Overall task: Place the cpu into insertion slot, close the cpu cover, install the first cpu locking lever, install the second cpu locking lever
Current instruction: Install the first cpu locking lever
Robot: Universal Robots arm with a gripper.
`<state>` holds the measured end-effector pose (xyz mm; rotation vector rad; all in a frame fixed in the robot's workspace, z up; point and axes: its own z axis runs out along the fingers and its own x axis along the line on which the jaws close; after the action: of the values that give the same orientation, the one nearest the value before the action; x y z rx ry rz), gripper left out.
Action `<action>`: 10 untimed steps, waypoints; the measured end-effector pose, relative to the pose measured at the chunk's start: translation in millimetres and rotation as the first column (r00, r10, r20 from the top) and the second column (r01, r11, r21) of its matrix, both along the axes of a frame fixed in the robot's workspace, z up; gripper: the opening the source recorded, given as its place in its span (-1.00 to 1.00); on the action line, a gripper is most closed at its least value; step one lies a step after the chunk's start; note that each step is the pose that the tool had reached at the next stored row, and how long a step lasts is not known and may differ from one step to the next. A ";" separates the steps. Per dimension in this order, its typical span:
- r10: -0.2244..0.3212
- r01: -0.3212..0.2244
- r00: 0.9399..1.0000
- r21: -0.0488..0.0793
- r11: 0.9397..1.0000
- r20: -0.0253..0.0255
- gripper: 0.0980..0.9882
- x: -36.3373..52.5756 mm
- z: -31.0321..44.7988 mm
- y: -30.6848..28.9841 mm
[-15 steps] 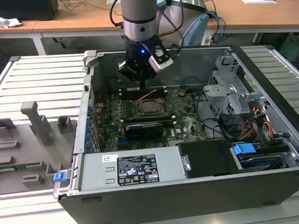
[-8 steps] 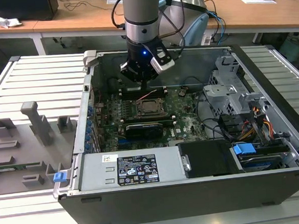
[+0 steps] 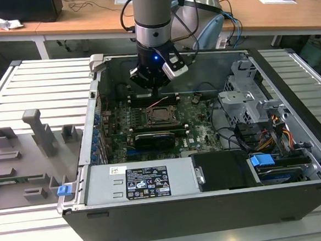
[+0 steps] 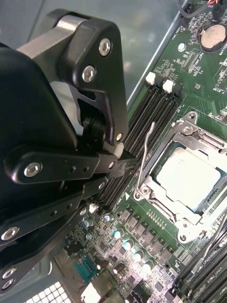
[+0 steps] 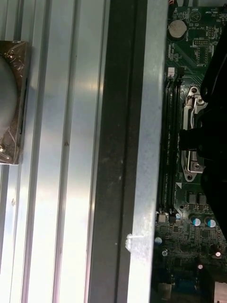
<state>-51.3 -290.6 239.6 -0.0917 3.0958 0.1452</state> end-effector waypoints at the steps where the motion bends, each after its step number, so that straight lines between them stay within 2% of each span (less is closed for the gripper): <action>1: 0.000 0.000 1.000 0.000 1.000 0.000 -0.98 0.3 -0.2 0.0; 8: 0.003 -0.003 1.000 0.000 1.000 0.000 -0.98 4.8 -1.7 0.5; 10: 0.036 -0.036 0.999 0.000 0.999 0.000 -0.98 7.8 -3.7 1.2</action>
<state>-43.5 -289.4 235.9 -0.1468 3.0952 0.1466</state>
